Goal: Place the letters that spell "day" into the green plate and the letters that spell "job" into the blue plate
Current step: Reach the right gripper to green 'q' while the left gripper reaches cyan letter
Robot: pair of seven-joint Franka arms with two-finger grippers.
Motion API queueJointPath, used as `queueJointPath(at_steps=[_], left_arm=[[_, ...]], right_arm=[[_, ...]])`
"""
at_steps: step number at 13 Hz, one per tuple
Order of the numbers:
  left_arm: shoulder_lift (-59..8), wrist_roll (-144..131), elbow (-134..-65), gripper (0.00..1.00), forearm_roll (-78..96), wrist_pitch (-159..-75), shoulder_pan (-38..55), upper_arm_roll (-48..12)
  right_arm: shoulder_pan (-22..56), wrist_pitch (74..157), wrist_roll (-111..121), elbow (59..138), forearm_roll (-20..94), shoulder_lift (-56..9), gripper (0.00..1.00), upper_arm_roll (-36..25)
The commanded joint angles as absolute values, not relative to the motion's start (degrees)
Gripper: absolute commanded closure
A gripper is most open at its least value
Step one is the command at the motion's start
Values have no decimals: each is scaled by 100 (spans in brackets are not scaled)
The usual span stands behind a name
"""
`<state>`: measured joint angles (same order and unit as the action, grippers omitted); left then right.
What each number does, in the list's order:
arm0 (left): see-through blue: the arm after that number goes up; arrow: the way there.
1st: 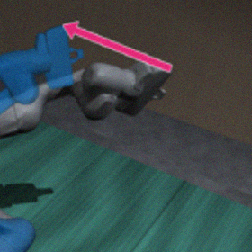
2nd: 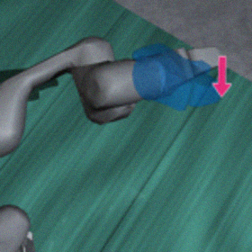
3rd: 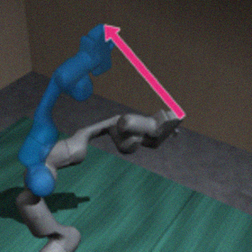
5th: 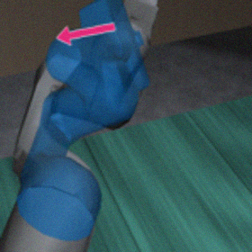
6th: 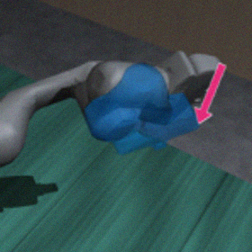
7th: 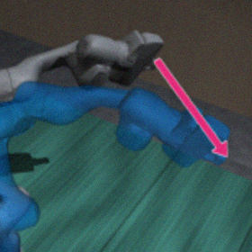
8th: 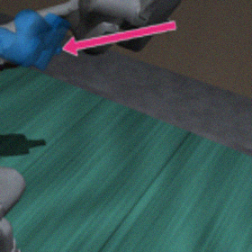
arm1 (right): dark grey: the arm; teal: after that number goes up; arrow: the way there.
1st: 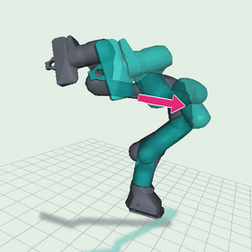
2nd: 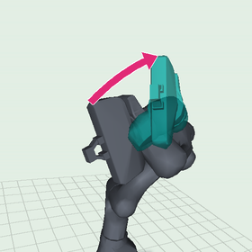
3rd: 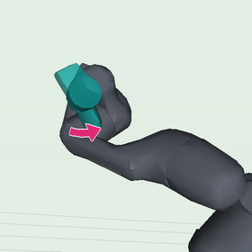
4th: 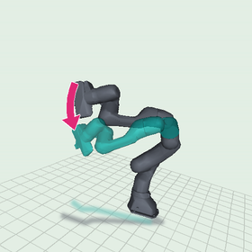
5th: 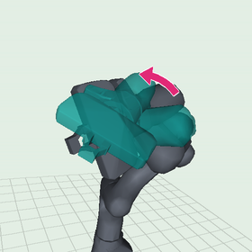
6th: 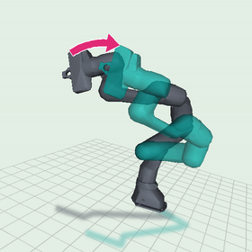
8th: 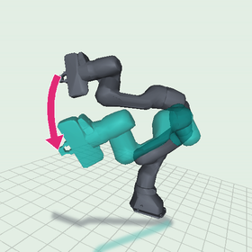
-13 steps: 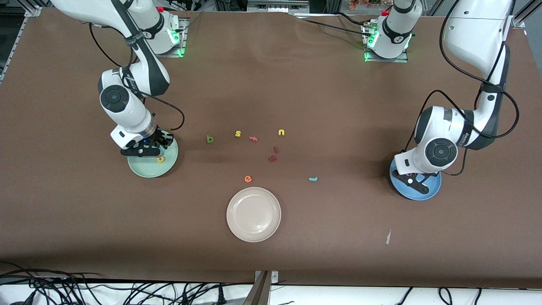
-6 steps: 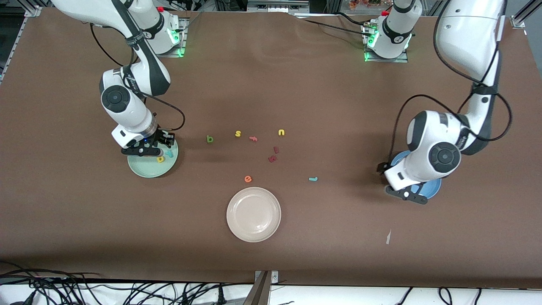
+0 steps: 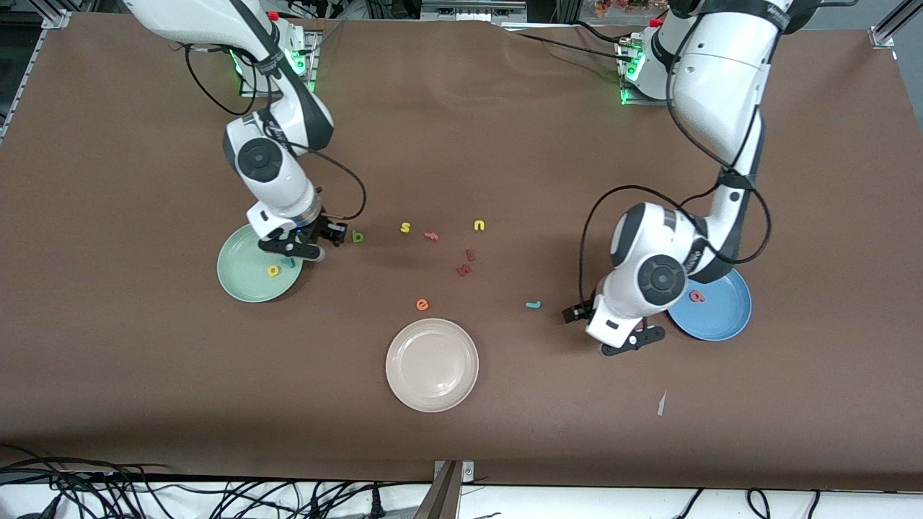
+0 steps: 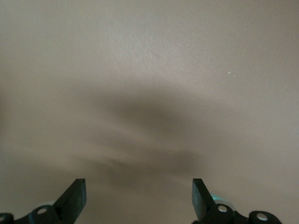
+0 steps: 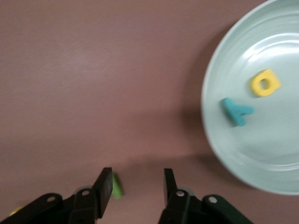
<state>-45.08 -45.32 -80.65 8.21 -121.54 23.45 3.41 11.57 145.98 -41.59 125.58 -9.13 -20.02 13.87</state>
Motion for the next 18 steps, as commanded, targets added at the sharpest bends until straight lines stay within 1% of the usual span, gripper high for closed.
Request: queueJointPath(at_steps=[1, 3, 6, 7, 9, 10, 11, 12, 13, 15, 17, 18], left_arm=[[-4930, -6803, -7498, 0, 984, -12067, 2653, 404], [-5062, -8001, -7436, 0, 1028, -12329, 2821, 404], [-5080, -8823, -7435, 0, 1422, -12515, 2935, 404], [-5115, -8998, -7453, 3, 1493, -12603, 2962, 404], [-5194, -9393, -7514, 15, 1451, -12988, 3075, 413], [-5229, -9491, -7549, 20, 1424, -13182, 3137, 413], [-5238, -9510, -7611, 22, 1415, -13218, 3155, 422], [-5238, -9518, -7637, 28, 1406, -13219, 3164, 431], [-5238, -9510, -7690, 32, 1354, -13219, 3173, 439], [-5203, -9501, -7822, 32, 1003, -13123, 3155, 431], [-5159, -9483, -7814, 32, 984, -12658, 3146, 439], [-5159, -9501, -7822, 32, 984, -12621, 3146, 439]], right_arm=[[1309, 14773, -4333, 12436, -949, -2153, 48, 1503], [1362, 14906, -4333, 12472, -1001, -2250, 48, 1503], [1397, 15064, -4333, 12594, -1361, -2311, 48, 1503], [1397, 15151, -4324, 12664, -1475, -2312, 48, 1503], [1397, 15214, -4289, 12744, -1687, -2311, 47, 1512], [1406, 15223, -4289, 12762, -1722, -2312, 44, 1512], [1415, 15353, -4289, 12849, -1749, -2312, 44, 1547], [1415, 15598, -4289, 12971, -1845, -2355, 44, 1547], [1415, 15783, -4289, 13051, -1880, -2399, 44, 1538], [1415, 15803, -4289, 13061, -1898, -2435, 44, 1538], [1415, 15812, -4289, 13069, -1898, -2435, 44, 1538], [1415, 15812, -4280, 13069, -1907, -2443, 44, 1538]])
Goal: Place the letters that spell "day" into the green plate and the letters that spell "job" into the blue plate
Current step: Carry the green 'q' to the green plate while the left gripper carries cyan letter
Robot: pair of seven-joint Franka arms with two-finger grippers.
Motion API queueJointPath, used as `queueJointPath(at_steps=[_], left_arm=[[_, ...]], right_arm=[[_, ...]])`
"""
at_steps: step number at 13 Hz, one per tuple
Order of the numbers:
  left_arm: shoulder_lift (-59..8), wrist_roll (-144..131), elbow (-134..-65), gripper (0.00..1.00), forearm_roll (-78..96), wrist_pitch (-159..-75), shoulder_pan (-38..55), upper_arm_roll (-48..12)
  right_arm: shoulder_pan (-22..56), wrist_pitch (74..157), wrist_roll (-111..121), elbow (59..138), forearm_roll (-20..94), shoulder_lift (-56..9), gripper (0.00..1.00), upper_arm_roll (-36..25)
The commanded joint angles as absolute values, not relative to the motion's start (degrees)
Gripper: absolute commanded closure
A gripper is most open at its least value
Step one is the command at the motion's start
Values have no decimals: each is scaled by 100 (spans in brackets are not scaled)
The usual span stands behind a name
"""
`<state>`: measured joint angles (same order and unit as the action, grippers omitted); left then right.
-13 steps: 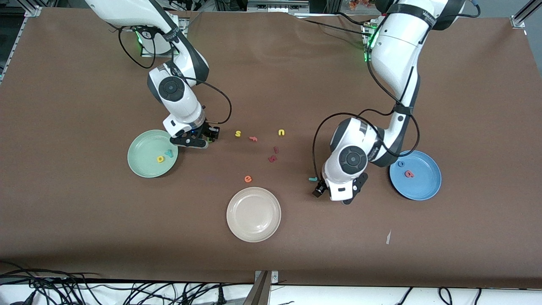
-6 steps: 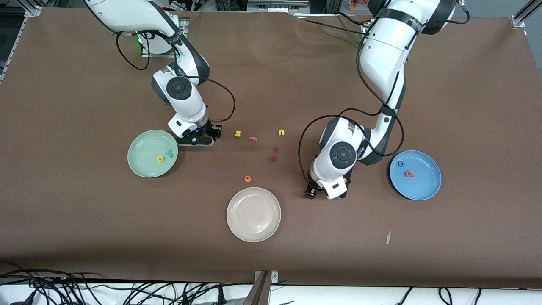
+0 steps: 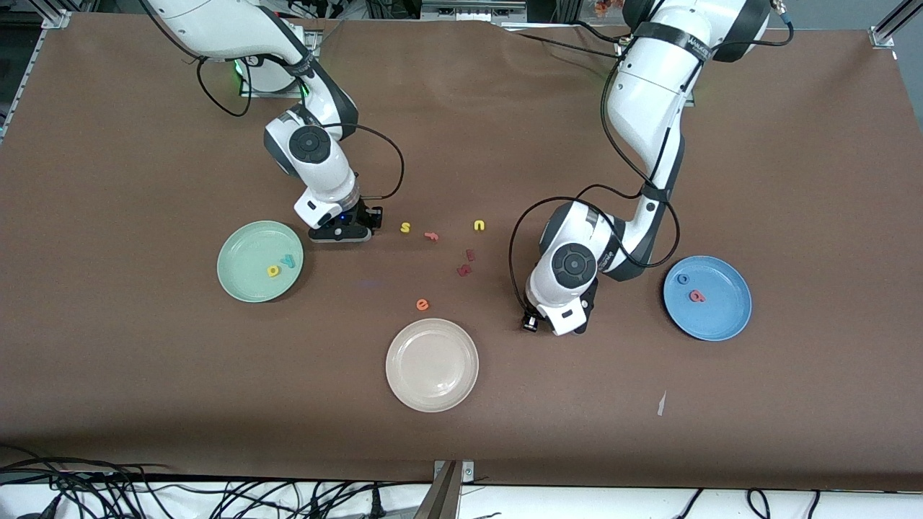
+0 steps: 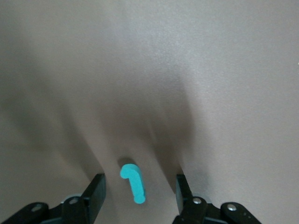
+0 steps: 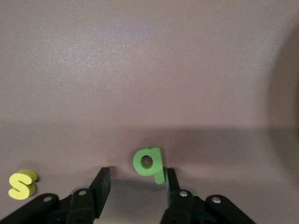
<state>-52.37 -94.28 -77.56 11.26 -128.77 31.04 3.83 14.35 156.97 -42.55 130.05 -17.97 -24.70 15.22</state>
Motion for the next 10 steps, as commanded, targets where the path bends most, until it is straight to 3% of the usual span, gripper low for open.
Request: queueJointPath(at_steps=[1, 3, 5, 8, 10], left_arm=[[-5159, -9527, -7822, 36, 984, -12612, 3155, 439], [-5168, -9685, -7822, 62, 984, -12621, 3164, 439], [-5185, -9904, -7822, 100, 853, -12621, 3199, 439], [-5142, -9687, -7770, 100, 547, -12560, 3156, 448], [-4775, -8507, -7717, 100, 334, -11817, 2972, 440]], right_arm=[[1415, 15812, -4280, 13078, -1907, -2443, 44, 1538], [1415, 15820, -4280, 13104, -1942, -2461, 49, 1538], [1415, 15873, -4280, 13113, -2047, -2487, 57, 1538], [1415, 15908, -4280, 13105, -2048, -2514, 69, 1529], [1415, 15908, -4280, 13104, -2048, -2505, 76, 1521]])
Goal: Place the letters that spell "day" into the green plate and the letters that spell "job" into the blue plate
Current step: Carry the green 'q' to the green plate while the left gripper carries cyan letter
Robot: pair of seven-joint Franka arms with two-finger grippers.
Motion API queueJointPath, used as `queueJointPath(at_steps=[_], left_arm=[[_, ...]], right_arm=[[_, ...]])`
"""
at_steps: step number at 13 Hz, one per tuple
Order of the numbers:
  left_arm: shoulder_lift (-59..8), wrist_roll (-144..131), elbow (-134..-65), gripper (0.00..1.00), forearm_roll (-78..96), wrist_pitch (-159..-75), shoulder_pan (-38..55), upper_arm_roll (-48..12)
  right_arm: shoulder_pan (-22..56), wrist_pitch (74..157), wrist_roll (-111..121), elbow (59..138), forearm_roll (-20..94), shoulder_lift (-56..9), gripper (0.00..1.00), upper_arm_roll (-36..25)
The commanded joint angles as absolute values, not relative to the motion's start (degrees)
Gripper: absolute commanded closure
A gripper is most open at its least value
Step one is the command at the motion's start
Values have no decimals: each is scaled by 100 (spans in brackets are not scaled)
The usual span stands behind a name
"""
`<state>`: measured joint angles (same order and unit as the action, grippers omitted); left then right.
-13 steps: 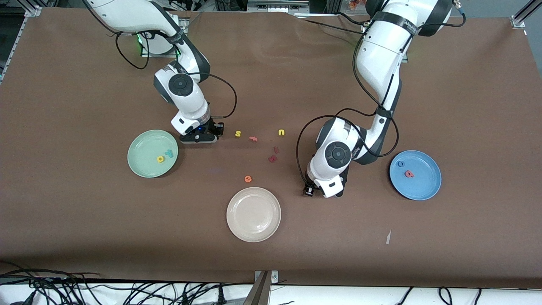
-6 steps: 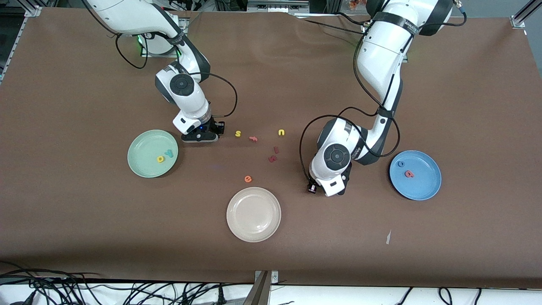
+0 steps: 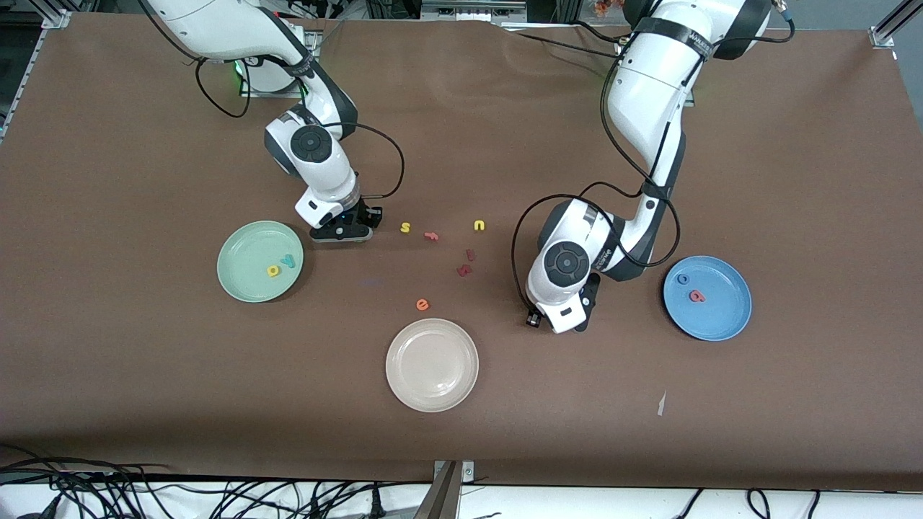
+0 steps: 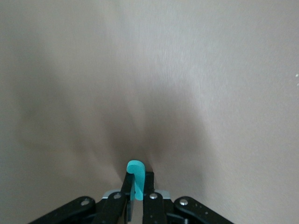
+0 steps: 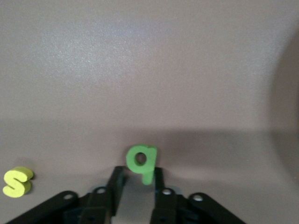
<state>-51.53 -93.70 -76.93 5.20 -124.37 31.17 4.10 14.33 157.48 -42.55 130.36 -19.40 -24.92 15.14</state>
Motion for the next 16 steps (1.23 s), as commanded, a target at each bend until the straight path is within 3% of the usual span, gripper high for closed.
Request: queueJointPath(at_steps=[1, 4, 8, 14, 15, 16], left_arm=[[-4581, -7646, -7726, 100, 404, -11456, 2771, 431], [-4097, -5212, -7787, 100, 343, -10366, 2225, 439], [-3999, -1888, -7822, 100, -76, -9520, 1364, 457], [-4289, 1052, -7813, 100, -791, -9781, 440, 457], [-4367, 1168, -7813, 85, -800, -9869, 387, 457], [-4438, 1256, -7805, 62, -791, -9975, 378, 457]], right_arm=[[1415, 15908, -4272, 13104, -2048, -2505, 80, 1512], [1406, 15908, -4271, 13104, -2048, -2505, 99, 1494], [1406, 15864, -4254, 13096, -2039, -2435, 100, 1459], [1100, 14856, -3141, 13087, -1951, -1478, 100, 1319], [1012, 14714, -2737, 13087, -1942, -1346, 100, 1197], [950, 14678, -2342, 13087, -1942, -1284, 100, 1004]])
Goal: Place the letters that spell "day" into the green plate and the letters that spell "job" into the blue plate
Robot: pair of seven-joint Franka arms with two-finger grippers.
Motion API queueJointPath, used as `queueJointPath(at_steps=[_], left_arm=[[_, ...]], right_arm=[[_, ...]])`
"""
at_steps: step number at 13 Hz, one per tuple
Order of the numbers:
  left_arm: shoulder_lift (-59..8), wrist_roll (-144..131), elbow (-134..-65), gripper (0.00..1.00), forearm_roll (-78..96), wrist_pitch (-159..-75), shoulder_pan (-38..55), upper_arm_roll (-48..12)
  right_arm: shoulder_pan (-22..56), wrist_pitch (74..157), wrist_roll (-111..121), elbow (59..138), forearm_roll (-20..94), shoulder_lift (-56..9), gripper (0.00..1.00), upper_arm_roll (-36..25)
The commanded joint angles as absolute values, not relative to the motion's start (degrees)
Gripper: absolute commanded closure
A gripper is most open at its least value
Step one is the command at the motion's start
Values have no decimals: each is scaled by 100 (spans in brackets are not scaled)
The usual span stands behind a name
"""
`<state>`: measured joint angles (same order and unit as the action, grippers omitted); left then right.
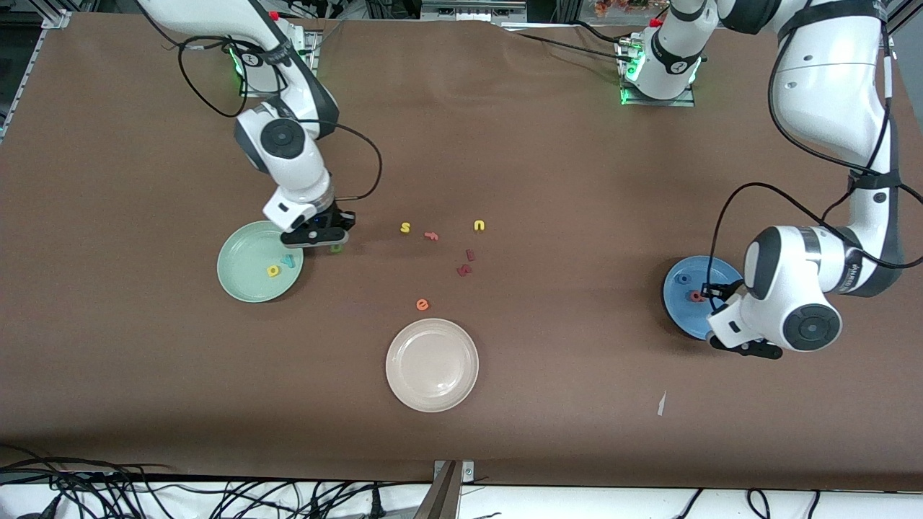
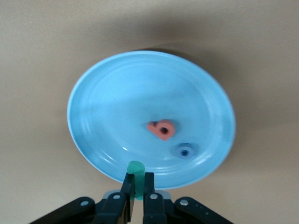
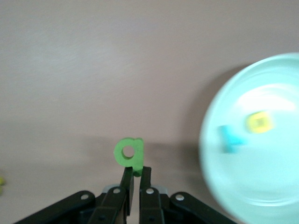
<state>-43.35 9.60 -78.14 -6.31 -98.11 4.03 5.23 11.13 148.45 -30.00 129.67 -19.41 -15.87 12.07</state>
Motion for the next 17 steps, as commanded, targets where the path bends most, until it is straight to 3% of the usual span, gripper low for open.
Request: queueJointPath(at_steps=[1, 4, 5, 7, 8, 12, 15, 17], left_arm=[[-4412, 1239, -7752, 1, -721, -10002, 387, 448], [-4272, 1222, -7690, 0, -677, -9967, 378, 439], [-4245, 1213, -7673, 0, -677, -9958, 387, 439], [-4123, 1195, -7550, 0, -686, -9827, 369, 448], [-4000, 1195, -7550, 0, -686, -9739, 360, 448], [-3482, 574, -7585, 0, -503, -9212, 334, 448], [-2955, 308, -7760, 0, -133, -9000, 229, 422], [-2166, 333, -8294, 0, -71, -9061, 11, 422]], right_arm=[[888, 14678, -1946, 13096, -1942, -1257, 100, 793], [703, 14652, -1074, 13139, -1942, -1195, 100, 256], [686, 14651, -1064, 13253, -1942, -1152, 86, 177], [677, 14634, -1055, 13298, -1934, -1073, 35, 132], [677, 14573, -1081, 13289, -1925, -985, 1, 106], [677, 13775, -1063, 12930, -688, -695, 0, 114], [677, 12302, -1063, 11939, -598, -589, 0, 193], [677, 11386, -1029, 11271, -335, -458, 0, 220]])
